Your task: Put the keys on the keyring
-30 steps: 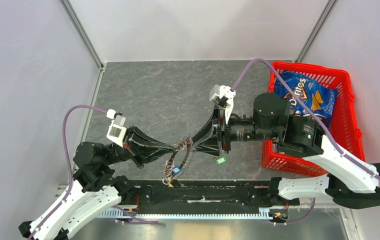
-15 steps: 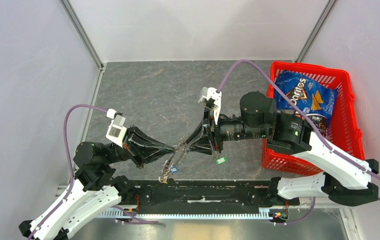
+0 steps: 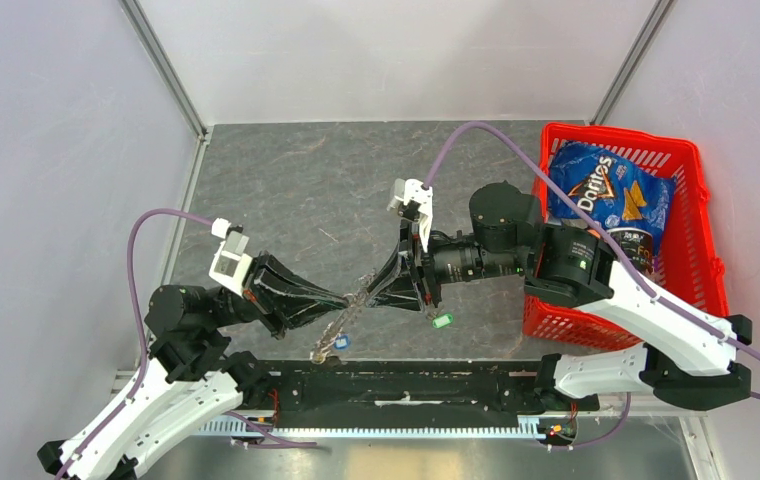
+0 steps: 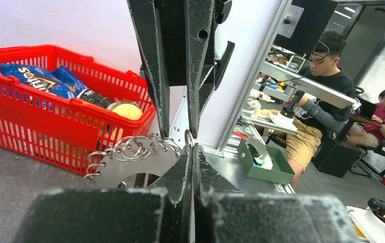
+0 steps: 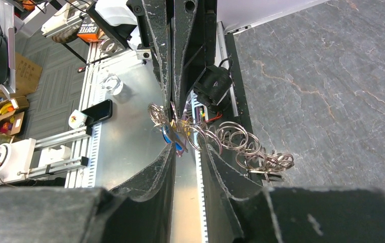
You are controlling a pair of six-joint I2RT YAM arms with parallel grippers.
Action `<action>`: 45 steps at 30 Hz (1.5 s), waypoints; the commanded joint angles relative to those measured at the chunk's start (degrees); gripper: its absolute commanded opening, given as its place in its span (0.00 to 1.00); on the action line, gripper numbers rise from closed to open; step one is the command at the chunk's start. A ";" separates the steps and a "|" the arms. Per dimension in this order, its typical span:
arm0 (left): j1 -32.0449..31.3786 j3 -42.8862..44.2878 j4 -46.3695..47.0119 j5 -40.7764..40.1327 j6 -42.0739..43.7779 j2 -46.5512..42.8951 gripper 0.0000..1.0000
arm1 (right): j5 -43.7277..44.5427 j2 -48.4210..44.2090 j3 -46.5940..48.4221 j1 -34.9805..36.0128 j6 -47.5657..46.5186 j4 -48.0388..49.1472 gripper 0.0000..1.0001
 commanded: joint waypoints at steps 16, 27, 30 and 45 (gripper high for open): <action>0.10 0.45 6.33 -0.54 -3.51 -0.41 0.02 | -1.02 -0.88 -1.27 0.07 0.66 4.97 0.33; 0.13 0.35 6.31 -1.07 -3.51 -0.86 0.02 | -1.00 -0.78 -2.64 0.08 1.82 5.99 0.32; 0.16 0.27 6.35 -1.08 -3.51 -0.97 0.02 | -1.08 -0.82 -2.85 0.10 2.06 6.25 0.32; 0.12 0.14 6.49 -1.16 -3.42 -0.94 0.02 | -0.47 0.26 -2.66 0.08 3.21 8.49 0.28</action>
